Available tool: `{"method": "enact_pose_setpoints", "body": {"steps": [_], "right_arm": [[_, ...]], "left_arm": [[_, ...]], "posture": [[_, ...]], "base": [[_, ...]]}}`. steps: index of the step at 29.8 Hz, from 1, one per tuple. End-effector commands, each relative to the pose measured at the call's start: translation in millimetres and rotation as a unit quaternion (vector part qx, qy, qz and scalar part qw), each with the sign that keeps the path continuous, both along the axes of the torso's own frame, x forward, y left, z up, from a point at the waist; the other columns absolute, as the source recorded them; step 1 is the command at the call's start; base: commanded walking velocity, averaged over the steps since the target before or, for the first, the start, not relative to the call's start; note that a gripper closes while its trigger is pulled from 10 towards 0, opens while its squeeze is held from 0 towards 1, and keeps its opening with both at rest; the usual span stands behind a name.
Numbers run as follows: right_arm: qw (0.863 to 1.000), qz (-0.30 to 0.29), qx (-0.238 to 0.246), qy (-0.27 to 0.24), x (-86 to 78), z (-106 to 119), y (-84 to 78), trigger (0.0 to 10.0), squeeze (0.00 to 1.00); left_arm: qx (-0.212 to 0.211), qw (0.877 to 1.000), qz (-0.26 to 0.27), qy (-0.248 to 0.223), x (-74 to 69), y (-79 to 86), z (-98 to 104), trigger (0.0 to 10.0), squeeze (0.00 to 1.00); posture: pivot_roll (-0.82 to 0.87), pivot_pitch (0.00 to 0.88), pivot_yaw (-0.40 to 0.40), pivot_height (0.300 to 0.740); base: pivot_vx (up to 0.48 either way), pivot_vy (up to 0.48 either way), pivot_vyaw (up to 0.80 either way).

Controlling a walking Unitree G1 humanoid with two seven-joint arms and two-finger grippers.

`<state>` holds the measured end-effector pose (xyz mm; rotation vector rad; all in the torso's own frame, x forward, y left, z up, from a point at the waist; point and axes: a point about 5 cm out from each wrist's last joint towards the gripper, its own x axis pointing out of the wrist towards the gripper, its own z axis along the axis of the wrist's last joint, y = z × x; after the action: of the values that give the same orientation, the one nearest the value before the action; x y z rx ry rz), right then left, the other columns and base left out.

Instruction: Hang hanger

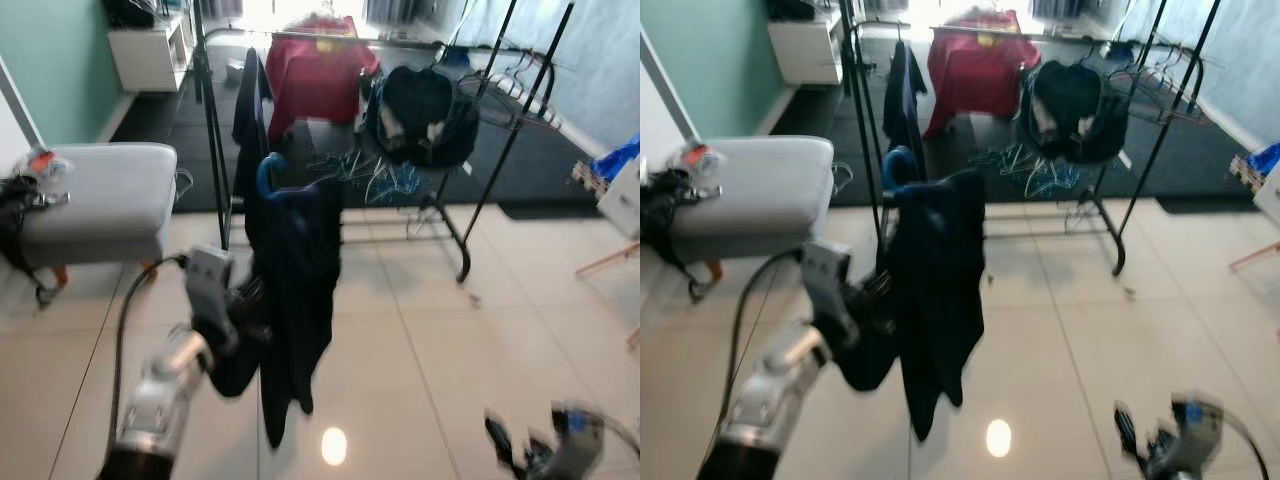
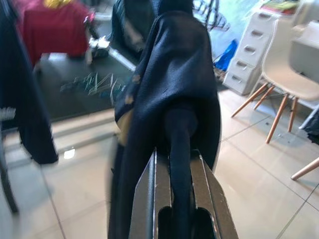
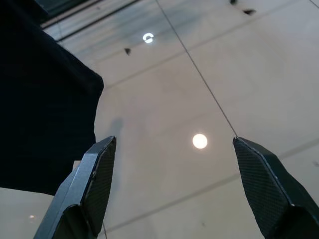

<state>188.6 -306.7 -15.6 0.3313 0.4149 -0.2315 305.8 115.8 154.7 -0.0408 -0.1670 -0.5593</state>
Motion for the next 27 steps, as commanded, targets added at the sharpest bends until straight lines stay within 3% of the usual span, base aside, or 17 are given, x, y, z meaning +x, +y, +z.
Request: {"method": "enact_pose_setpoints", "body": {"steps": [1,10,15,25,27], "right_arm": [[1.0,0.002,0.002,0.008,-2.9,-4.4,1.5,10.0,0.0],[0.999,-0.01,0.018,0.039,-9.8,-15.7,-2.9,10.0,0.0],[0.998,-0.02,0.019,0.057,-16.2,-19.8,-8.0,10.0,0.0],[0.997,-0.027,0.016,0.067,-19.2,-20.7,-13.5,10.0,0.0],[0.997,-0.028,0.016,0.071,-21.4,-21.6,-14.4,10.0,0.0]], "left_arm": [[0.001,0.999,-0.019,-0.03,-0.4,-6.1,16.1,10.0,0.0],[0.001,0.999,-0.037,-0.031,-2.4,-15.1,27.5,10.0,0.0],[-0.027,0.999,-0.038,-0.016,-2.4,-20.3,35.7,10.0,0.0],[-0.02,0.999,-0.034,-0.004,-3.2,-32.6,40.6,10.0,0.0],[-0.008,1.0,-0.008,0.006,0.8,-30.4,39.4,10.0,0.0]], "posture": [[-0.06,0.078,-0.064,0.74],[-0.06,0.08,-0.058,0.74],[-0.06,0.083,-0.057,0.74],[-0.06,0.084,-0.057,0.74],[-0.06,0.084,-0.058,0.74]], "base": [[0.386,0.0,0.0],[0.386,0.0,-0.71],[0.379,0.0,-0.8],[0.375,0.0,0.0],[0.375,0.0,0.0]]}}
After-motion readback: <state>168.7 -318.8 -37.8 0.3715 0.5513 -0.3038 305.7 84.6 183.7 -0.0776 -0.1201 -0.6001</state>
